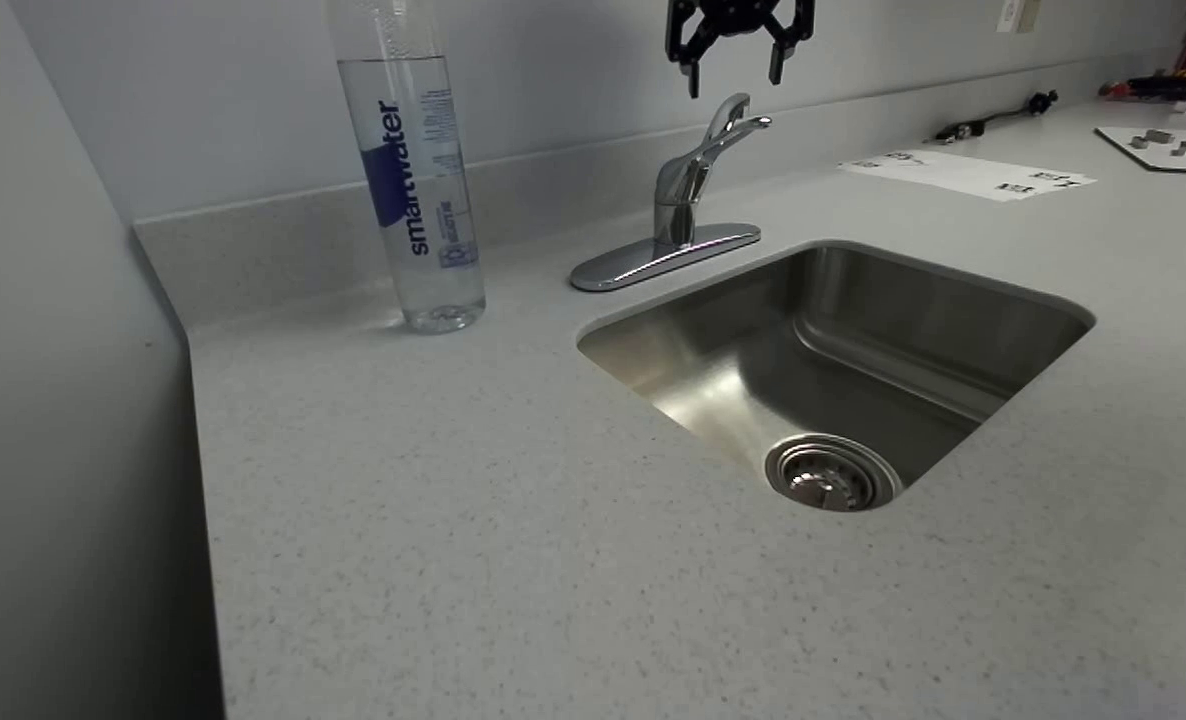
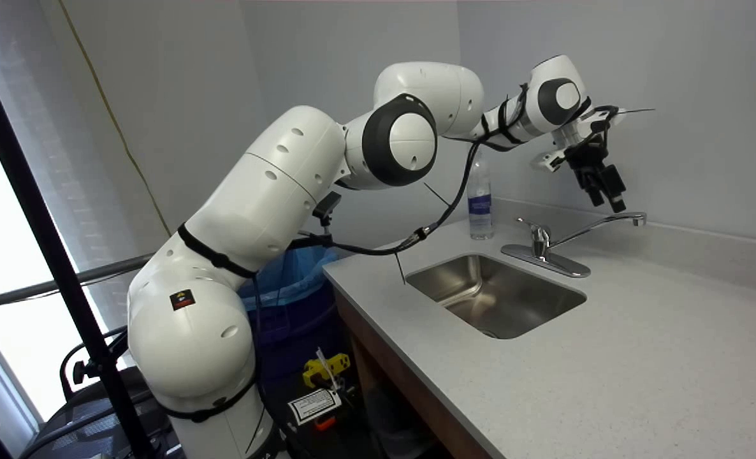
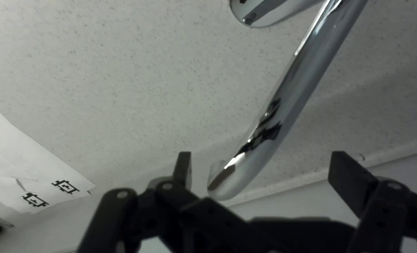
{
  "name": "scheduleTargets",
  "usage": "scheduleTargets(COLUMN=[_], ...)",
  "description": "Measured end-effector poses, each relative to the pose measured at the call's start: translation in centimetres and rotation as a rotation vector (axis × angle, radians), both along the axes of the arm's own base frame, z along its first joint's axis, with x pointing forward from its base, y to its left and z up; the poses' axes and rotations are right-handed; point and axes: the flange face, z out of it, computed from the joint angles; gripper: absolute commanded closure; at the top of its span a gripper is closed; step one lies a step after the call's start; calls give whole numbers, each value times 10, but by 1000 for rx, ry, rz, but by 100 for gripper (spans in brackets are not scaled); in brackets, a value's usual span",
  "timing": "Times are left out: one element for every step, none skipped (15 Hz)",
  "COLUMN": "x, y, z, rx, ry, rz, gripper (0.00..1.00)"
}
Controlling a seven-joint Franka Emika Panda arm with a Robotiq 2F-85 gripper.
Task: Push the faucet to the right
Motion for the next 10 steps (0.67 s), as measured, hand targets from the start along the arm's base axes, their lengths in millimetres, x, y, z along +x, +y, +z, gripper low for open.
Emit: scheduleTargets(x=[1,2,2,2,2,0,-1,-3,-6,-10], y=[2,4,6,8,11,15,18,23,28,33], z=[2,4,7,11,17,25,35,45,58,70], rx=[1,2,3,4,7,12,18,26,36,47], ry=[-14,-26,-37,-46,-53,-63,-74,-86,-99,-109], rz=[6,11,17,21,25,29,34,40,48,56], gripper=[0,0,0,0,0,0,0,0,0,0])
